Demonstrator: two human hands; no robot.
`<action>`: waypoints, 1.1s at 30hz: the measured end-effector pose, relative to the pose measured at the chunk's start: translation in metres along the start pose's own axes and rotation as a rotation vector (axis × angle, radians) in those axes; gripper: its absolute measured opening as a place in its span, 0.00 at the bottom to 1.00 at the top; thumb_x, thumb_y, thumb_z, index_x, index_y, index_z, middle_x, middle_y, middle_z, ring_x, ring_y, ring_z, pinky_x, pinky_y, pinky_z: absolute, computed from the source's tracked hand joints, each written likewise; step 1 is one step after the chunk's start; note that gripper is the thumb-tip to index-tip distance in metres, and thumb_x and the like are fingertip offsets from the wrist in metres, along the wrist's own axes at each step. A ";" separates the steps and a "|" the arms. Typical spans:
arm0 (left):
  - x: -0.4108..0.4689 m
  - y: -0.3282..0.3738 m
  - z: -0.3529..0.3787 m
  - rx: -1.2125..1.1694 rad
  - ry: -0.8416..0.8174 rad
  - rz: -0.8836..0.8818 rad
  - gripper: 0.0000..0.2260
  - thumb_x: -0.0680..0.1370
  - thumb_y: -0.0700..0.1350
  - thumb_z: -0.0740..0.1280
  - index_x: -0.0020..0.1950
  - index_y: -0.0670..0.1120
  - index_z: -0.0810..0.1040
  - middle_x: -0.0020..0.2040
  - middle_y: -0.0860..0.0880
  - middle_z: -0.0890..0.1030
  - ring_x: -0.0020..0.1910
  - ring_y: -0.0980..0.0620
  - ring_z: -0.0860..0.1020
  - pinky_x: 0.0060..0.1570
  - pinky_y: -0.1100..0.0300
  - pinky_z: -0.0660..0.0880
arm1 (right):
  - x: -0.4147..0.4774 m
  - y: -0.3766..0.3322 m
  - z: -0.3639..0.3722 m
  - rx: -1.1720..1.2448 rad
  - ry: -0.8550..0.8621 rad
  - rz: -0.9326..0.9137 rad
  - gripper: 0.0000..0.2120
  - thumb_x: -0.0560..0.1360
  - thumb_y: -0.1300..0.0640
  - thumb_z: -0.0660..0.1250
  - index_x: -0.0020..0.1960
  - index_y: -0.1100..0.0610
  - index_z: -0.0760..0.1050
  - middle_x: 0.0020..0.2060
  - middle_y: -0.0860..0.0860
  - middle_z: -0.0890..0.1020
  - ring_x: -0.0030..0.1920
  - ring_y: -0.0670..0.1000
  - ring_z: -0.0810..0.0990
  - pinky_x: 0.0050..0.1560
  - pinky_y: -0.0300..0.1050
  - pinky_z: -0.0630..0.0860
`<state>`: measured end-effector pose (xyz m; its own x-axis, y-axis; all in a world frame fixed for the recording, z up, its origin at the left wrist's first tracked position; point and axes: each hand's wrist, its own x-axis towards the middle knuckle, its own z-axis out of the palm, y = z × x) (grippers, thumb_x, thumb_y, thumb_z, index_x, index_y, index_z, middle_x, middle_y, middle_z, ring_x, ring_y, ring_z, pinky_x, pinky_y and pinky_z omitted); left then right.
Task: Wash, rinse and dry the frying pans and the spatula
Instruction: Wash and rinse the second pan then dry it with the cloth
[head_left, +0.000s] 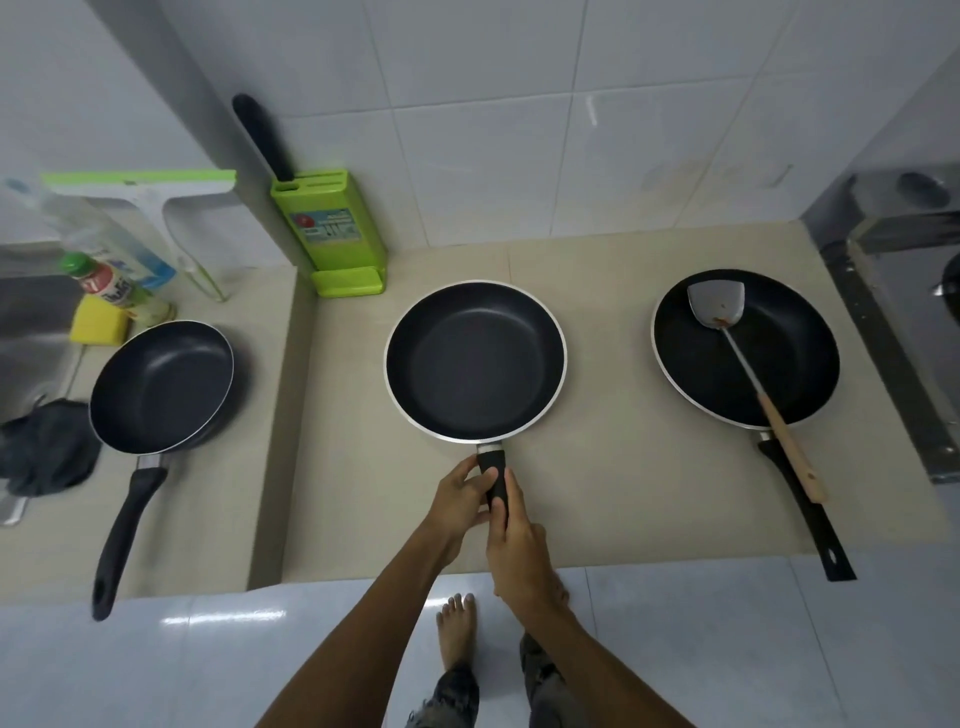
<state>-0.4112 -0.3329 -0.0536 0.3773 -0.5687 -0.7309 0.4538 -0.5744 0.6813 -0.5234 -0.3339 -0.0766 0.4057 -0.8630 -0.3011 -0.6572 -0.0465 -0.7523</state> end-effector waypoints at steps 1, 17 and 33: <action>0.000 -0.001 -0.002 0.001 -0.002 -0.008 0.17 0.84 0.48 0.64 0.73 0.49 0.73 0.63 0.48 0.81 0.58 0.46 0.82 0.45 0.62 0.83 | -0.001 0.001 0.003 -0.003 0.020 0.002 0.25 0.83 0.50 0.58 0.79 0.51 0.61 0.35 0.46 0.78 0.30 0.42 0.74 0.33 0.30 0.70; 0.008 -0.011 -0.025 0.025 -0.025 -0.023 0.15 0.84 0.46 0.63 0.71 0.48 0.73 0.62 0.47 0.81 0.56 0.47 0.82 0.44 0.63 0.81 | -0.010 0.000 0.036 -0.003 0.097 0.030 0.26 0.82 0.49 0.58 0.78 0.55 0.65 0.37 0.47 0.79 0.28 0.41 0.71 0.33 0.29 0.67; 0.024 -0.017 -0.040 0.072 -0.024 -0.055 0.15 0.84 0.44 0.64 0.71 0.45 0.73 0.62 0.45 0.81 0.55 0.45 0.82 0.34 0.66 0.80 | -0.003 -0.006 0.044 0.092 -0.172 0.232 0.28 0.83 0.43 0.50 0.82 0.45 0.51 0.57 0.57 0.83 0.47 0.59 0.85 0.50 0.54 0.84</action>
<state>-0.3776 -0.3131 -0.0840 0.3338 -0.5481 -0.7669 0.4136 -0.6459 0.6416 -0.4927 -0.3083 -0.0970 0.3583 -0.7467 -0.5604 -0.6879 0.1947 -0.6992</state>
